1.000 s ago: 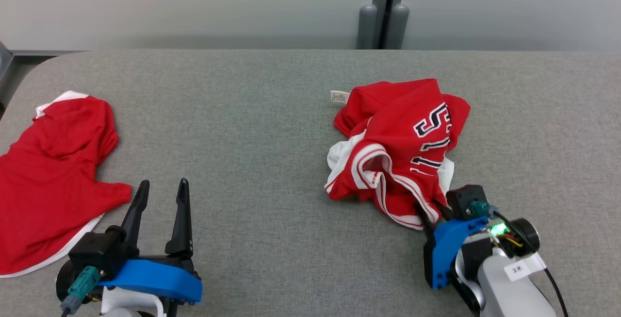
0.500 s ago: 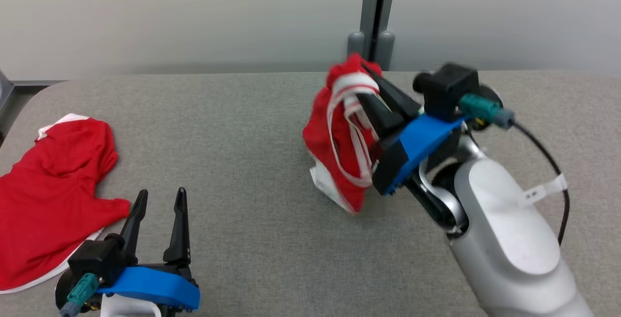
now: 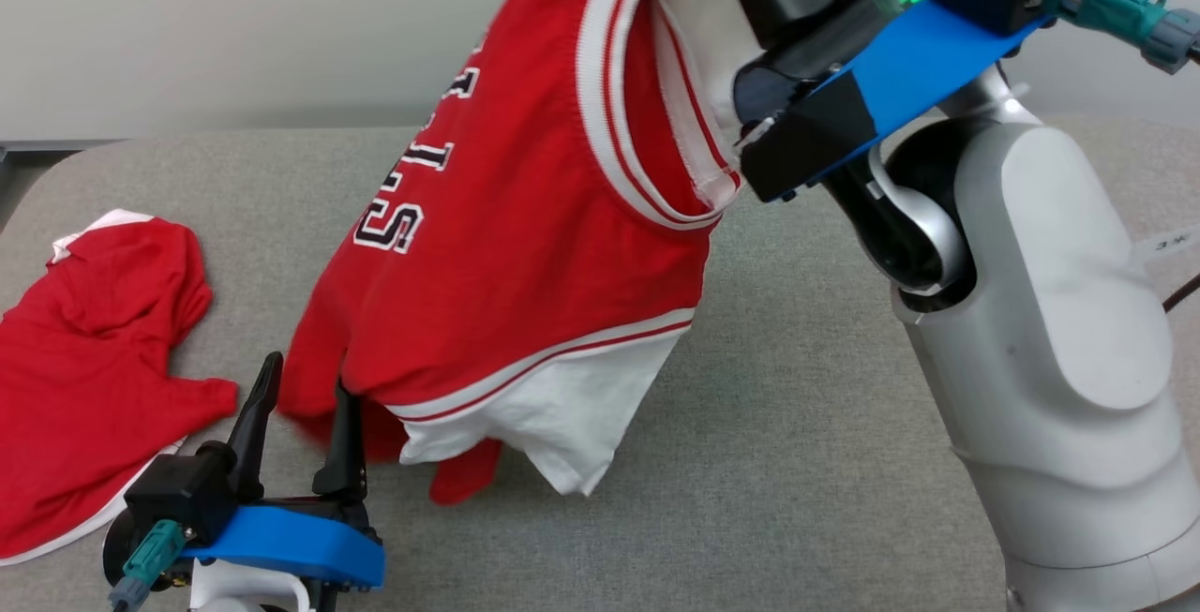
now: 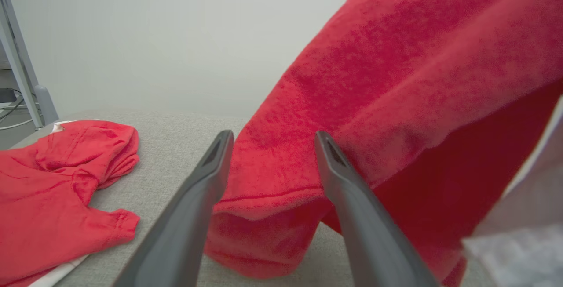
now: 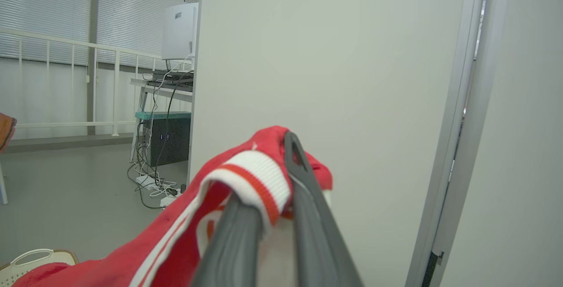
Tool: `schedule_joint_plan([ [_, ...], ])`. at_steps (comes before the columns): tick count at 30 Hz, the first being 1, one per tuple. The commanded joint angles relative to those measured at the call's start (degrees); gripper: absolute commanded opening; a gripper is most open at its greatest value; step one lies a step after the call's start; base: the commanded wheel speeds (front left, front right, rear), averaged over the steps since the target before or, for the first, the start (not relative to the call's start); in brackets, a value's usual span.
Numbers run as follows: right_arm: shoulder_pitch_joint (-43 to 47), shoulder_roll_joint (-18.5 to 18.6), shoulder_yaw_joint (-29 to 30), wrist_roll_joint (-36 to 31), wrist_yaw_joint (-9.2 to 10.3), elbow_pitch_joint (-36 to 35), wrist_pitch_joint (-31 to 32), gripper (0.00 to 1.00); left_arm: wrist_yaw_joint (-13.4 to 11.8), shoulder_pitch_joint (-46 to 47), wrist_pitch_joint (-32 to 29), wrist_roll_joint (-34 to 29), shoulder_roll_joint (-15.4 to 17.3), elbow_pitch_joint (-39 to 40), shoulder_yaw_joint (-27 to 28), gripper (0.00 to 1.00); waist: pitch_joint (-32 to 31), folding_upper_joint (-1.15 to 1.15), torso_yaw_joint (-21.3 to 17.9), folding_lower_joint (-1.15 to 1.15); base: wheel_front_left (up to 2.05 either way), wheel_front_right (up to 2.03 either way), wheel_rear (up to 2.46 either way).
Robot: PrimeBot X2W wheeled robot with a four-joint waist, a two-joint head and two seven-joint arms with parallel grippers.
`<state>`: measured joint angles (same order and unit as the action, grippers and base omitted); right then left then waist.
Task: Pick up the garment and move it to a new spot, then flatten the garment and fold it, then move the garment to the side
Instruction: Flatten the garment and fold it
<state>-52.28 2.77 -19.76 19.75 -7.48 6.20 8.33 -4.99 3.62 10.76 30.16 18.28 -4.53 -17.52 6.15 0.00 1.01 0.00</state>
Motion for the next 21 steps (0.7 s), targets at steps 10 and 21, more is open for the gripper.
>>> schedule_joint_plan([
  [10, 4.95, 5.44, 11.9, -8.89, -0.03, 18.13, -1.3, 0.0, 1.37, 4.09, 0.41, -0.54, -0.25, -0.06, -1.33, 1.0, 4.75, 0.0, 1.97, 0.0, 0.0, 0.0, 0.0],
  [21, -1.08, 9.89, 19.14, -10.17, -0.03, 39.7, -7.95, 0.85, 2.97, 7.35, 0.62, -1.5, -1.15, -2.23, -3.89, 1.0, 7.42, 0.0, 7.51, 0.0, 0.0, 0.0, 0.0],
])
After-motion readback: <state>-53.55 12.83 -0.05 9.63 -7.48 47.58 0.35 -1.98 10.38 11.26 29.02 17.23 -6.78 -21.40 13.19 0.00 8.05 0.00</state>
